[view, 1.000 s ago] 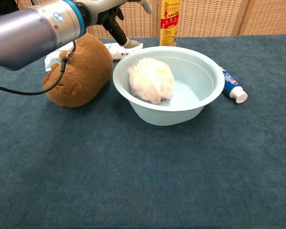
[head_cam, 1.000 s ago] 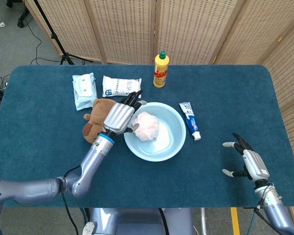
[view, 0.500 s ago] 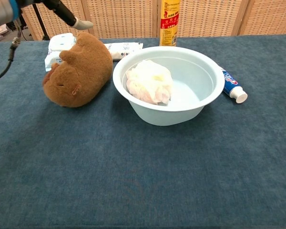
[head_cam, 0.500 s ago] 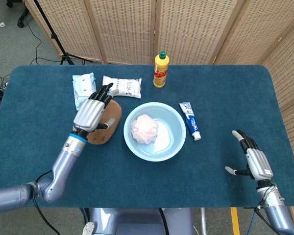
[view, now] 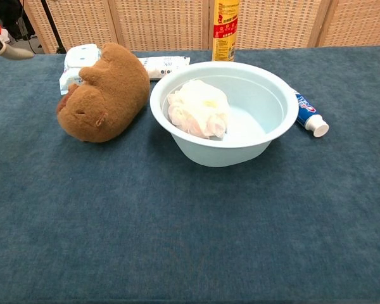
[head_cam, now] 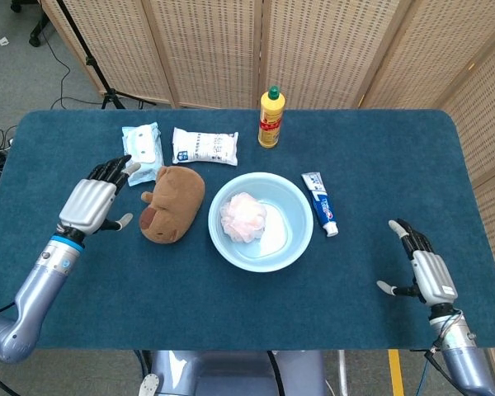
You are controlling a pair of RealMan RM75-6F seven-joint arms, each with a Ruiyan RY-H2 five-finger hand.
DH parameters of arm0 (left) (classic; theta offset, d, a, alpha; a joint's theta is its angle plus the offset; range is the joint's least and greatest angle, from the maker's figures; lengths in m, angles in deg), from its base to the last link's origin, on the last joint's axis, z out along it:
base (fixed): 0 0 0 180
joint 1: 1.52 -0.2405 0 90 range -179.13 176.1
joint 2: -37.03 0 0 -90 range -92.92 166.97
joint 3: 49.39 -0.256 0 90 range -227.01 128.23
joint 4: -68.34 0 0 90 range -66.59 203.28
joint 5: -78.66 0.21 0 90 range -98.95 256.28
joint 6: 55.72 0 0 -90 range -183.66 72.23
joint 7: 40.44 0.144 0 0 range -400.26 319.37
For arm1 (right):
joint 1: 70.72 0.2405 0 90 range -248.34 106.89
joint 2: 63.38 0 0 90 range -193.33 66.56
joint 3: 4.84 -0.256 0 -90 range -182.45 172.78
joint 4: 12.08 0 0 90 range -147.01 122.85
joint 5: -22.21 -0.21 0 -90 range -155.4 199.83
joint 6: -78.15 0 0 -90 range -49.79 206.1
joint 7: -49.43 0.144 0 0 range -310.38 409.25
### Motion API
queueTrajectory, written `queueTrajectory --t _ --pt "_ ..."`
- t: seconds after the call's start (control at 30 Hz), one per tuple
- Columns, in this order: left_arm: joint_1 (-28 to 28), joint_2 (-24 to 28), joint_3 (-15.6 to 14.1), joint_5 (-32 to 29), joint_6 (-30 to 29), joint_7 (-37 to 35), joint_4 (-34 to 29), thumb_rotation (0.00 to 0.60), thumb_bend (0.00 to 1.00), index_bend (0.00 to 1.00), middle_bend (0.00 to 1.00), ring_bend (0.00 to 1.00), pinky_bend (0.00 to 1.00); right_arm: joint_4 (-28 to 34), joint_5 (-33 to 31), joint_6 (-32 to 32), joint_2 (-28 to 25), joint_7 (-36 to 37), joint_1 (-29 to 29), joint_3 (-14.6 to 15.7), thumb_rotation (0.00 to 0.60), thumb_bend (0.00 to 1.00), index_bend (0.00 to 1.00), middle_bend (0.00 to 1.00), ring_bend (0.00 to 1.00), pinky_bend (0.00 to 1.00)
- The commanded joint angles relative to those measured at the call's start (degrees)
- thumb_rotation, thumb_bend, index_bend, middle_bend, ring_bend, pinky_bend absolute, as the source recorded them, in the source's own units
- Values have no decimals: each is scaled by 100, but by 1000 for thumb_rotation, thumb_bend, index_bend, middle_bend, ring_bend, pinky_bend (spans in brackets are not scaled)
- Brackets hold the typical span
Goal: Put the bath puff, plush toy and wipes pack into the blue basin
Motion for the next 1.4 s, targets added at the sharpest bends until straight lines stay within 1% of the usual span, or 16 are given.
queueTrajectory --t 0.03,0.17,0.23,0.53,0.67,0.77,0.83,0.93,1.13,1.27,1.4 --pt "108 24 -165 -315 375 155 186 600 270 0 0 0 79 14 29 -3 12 -11 7 5 600 131 0 0 0 36" --pt "278 -162 -326 -338 651 453 452 600 269 0 0 0 51 -3 6 28 24 -5 14 5 600 131 0 0 0 36" --pt "419 -239 -442 -210 871 654 598 600 269 0 0 0 47 -27 -26 44 25 16 14 -6 600 131 0 0 0 36" --pt "769 -61 -717 231 1366 1147 679 600 262 0 0 0 32 -61 -57 1 -3 106 -20 -41 600 131 0 0 0 36" --pt "763 -31 -764 490 1203 1270 633 600 256 0 0 0 30 -56 -51 0 -10 131 -26 -43 600 131 0 0 0 36" --pt "709 -45 -860 820 1011 1414 603 600 256 0 0 0 30 -47 -40 7 -16 150 -26 -42 600 131 0 0 0 36" --pt "671 -139 -1002 1198 871 1637 728 600 255 0 0 0 30 -22 6 -3 -25 169 -30 -28 600 131 0 0 0 36" --pt "651 -259 -1058 1481 782 1664 898 600 252 0 0 0 29 -3 38 8 -34 187 -28 -15 600 131 0 0 0 36" --pt "773 -311 -1113 1932 905 1630 1213 600 246 0 0 0 25 -8 57 -6 -49 237 -37 -18 600 131 0 0 0 36" --pt "830 -386 -1119 2076 968 1616 1443 600 241 0 0 0 24 -18 48 0 -55 260 -38 -24 600 131 0 0 0 36" --pt "855 -626 -1163 2197 1034 1643 1798 600 241 0 0 0 25 -30 43 9 -51 276 -35 -27 600 131 0 0 0 36"
